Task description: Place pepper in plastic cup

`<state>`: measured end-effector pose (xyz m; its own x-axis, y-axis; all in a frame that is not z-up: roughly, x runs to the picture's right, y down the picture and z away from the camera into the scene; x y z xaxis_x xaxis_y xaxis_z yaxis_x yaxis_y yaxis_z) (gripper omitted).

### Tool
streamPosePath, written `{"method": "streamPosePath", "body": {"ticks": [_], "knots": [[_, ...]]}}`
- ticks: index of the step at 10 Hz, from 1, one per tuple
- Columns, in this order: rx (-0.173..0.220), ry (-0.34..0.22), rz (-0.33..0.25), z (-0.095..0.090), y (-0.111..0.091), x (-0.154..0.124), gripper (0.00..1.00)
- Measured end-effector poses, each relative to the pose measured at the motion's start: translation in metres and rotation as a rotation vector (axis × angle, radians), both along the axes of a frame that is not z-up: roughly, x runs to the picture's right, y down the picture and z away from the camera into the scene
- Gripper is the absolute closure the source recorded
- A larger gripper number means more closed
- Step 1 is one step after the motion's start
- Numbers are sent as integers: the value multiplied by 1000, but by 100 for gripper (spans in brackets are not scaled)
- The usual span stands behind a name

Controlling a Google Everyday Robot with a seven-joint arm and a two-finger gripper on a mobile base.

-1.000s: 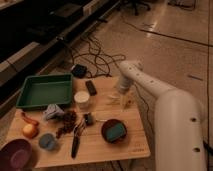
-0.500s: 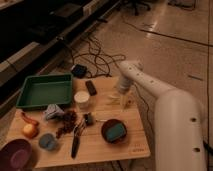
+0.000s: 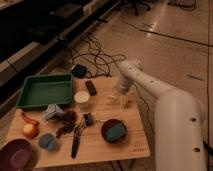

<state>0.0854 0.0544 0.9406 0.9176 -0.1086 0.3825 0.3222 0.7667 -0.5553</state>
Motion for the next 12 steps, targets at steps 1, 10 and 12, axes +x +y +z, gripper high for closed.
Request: {"method": "streamPosePath", "body": {"ticks": [1,10,12], "knots": [[2,1,-3,0,-1,-1,20],[249,-114,-302,-124,-62,-94,20],[361,-269,-434,-142,-61,-122,20]]}}
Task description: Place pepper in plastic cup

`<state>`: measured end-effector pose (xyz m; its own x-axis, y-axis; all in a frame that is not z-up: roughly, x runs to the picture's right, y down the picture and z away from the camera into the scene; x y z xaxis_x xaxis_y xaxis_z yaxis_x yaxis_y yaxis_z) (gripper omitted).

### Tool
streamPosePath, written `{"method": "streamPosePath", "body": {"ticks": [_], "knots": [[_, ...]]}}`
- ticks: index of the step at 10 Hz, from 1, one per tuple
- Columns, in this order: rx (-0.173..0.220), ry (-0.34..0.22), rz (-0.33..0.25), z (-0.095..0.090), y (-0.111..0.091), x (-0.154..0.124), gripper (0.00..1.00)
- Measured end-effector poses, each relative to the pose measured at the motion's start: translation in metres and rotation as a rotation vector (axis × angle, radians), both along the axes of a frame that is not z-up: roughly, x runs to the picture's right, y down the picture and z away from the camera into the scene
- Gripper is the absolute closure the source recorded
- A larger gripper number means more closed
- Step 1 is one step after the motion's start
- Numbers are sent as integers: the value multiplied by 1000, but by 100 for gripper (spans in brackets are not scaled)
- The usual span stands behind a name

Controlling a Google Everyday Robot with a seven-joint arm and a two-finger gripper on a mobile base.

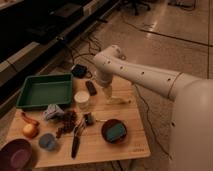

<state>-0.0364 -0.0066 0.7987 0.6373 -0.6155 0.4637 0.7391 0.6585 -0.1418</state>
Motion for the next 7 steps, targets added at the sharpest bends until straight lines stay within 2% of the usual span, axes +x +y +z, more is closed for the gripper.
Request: {"method": "streamPosePath", "body": {"ticks": [1,2,3,4,5,6,7], "knots": [[14,-102,-81,-3,2,-3,20],[20,-195,-139,-6,4,-4,20],[42,-322,-206,-12,5,-3,20],[71,-421,-258,-16,4,-5,20],[93,-479,-287,-19,3,-6,20],[139,-569,-329,-24,0,-3,20],[163,-609,-349,-26,-2,-1,20]]}}
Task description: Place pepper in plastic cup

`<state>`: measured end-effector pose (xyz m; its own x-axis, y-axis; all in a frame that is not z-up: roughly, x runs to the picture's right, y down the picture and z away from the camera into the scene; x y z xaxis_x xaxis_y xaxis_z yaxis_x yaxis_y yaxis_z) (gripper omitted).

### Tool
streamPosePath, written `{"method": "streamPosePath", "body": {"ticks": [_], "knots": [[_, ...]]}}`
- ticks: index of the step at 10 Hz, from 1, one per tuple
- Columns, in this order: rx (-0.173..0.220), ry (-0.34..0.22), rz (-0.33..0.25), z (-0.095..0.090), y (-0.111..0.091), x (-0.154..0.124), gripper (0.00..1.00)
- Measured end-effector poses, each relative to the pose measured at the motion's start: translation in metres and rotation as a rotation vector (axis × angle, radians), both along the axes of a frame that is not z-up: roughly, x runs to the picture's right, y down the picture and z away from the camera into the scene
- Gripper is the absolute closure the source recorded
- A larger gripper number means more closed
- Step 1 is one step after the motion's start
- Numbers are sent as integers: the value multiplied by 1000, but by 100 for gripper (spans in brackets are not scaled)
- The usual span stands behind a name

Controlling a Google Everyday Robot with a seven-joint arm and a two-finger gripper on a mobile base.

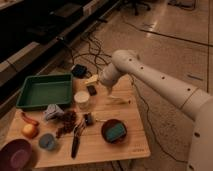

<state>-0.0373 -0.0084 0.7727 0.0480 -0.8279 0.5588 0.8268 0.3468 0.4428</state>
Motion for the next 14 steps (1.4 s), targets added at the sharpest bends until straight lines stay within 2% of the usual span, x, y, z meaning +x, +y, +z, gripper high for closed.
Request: {"method": "streamPosePath", "body": {"ticks": [1,4,6,9,11,14], "knots": [[1,-8,-12,1,-1,-2,20],[-81,-86,-98,25,-22,-23,20],[-120,-110,-176,42,-33,-64,20],[-141,-85,-289,56,-42,-133,20],[-144,-75,-304,57,-43,-140,20],[-145,-67,-305,58,-44,-135,20]]}}
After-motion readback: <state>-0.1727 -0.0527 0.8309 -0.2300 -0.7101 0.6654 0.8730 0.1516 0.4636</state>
